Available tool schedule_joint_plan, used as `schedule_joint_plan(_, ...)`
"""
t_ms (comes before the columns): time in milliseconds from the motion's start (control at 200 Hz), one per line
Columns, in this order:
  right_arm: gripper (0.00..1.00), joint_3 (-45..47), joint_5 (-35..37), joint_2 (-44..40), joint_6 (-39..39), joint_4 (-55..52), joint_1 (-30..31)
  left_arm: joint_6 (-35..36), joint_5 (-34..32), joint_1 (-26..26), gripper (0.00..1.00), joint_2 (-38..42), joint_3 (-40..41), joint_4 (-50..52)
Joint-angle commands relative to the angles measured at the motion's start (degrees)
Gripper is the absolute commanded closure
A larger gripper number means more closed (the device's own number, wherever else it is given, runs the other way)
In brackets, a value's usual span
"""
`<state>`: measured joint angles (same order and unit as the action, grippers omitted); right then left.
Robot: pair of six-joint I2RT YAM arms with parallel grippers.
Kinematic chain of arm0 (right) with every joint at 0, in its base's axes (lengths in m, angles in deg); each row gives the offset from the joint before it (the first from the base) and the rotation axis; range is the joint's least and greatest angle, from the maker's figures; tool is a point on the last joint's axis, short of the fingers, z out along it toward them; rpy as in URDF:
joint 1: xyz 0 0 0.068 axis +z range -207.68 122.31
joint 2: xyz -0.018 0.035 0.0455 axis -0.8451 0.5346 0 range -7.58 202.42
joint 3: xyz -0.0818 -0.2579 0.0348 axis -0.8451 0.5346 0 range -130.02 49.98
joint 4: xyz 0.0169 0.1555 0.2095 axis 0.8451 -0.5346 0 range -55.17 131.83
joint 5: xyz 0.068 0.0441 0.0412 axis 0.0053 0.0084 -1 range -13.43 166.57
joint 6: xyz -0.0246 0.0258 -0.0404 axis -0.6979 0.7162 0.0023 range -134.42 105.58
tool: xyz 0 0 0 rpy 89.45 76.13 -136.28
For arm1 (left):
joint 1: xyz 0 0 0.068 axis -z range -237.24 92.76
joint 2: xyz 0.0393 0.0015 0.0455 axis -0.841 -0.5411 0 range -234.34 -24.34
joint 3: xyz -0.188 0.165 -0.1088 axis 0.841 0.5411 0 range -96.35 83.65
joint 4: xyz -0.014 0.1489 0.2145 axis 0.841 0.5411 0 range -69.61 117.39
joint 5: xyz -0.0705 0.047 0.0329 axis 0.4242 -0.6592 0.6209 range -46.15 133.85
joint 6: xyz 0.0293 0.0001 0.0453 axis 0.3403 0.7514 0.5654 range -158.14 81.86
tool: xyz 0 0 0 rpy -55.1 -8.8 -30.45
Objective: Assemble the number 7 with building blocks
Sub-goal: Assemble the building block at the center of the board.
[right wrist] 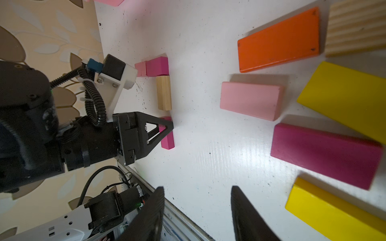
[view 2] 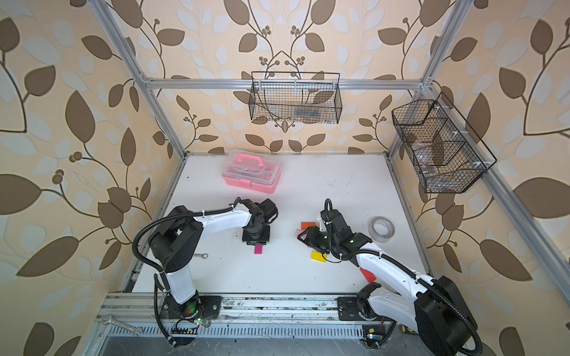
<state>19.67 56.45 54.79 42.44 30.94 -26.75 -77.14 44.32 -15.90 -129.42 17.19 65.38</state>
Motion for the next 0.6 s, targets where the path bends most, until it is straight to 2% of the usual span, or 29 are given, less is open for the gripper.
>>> schedule_joint_plan(0,0.48,1.3,0.3,0.2,1.0,0.7,-0.2,2.2,-2.0,0.6,0.66,-0.5,-1.7,2.2)
schedule_joint_plan(595,0.48,1.3,0.2,1.1,1.3,1.6,-0.2,3.9,-0.8,0.7,0.67,-3.1,-3.4,1.9)
